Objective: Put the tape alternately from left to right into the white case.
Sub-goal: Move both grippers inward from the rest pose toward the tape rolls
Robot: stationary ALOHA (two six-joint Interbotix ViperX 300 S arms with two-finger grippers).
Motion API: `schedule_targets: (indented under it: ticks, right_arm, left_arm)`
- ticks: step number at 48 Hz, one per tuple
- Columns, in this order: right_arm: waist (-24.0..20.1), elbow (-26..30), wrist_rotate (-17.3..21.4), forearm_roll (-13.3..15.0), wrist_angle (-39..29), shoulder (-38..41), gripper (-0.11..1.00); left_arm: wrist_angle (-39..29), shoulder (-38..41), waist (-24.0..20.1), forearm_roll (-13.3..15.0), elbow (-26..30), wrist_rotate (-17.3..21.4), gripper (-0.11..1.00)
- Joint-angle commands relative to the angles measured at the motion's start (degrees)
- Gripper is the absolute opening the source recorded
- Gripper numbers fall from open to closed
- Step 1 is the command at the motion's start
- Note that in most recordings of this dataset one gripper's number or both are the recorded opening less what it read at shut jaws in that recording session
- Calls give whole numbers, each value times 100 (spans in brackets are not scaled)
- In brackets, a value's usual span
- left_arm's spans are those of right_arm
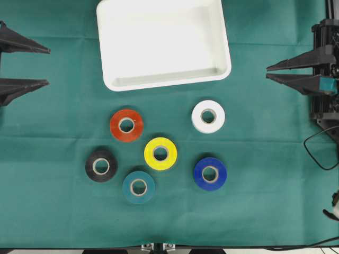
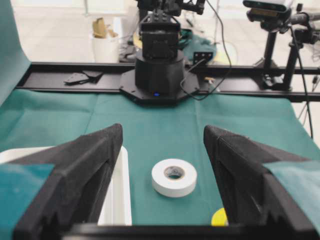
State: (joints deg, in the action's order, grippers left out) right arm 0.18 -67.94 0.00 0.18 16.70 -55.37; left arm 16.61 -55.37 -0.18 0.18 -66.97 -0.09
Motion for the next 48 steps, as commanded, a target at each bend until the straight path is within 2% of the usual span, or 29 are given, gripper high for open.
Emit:
schedule_targets:
  ticks: [1, 3, 6, 9, 14, 31, 35, 38, 41, 48]
  right_arm:
    - [18, 105, 0, 9, 70, 26, 24]
    - [26, 79, 0, 26, 79, 35, 22]
    - [26, 44, 0, 26, 88, 44, 9]
    - [26, 18, 0, 26, 79, 44, 1]
    - [26, -18, 0, 26, 88, 97, -2]
    - [26, 9, 26, 26, 62, 325, -2]
    - [26, 9, 35, 18, 62, 343, -2]
    - [26, 9, 44, 18, 53, 360, 3]
    - [26, 18, 105, 26, 53, 378, 14]
    - [26, 18, 316, 26, 53, 422, 52]
  left_arm:
    - [-35, 44, 88, 97, -44, 62, 24]
    - [-79, 44, 105, 97, -62, 70, 23]
    - [-149, 53, 149, 105, -79, 53, 10]
    - [-202, 53, 202, 105, -97, 26, 0]
    - [-211, 53, 325, 114, -97, 0, -9]
    - [-246, 105, 369, 114, -105, 35, -10]
    - [-264, 123, 369, 114, -114, 44, -8]
    - [-290, 149, 369, 114, -114, 35, -2]
    - [-343, 193, 369, 114, -105, 26, 6]
    - [-545, 325, 369, 114, -26, 9, 41]
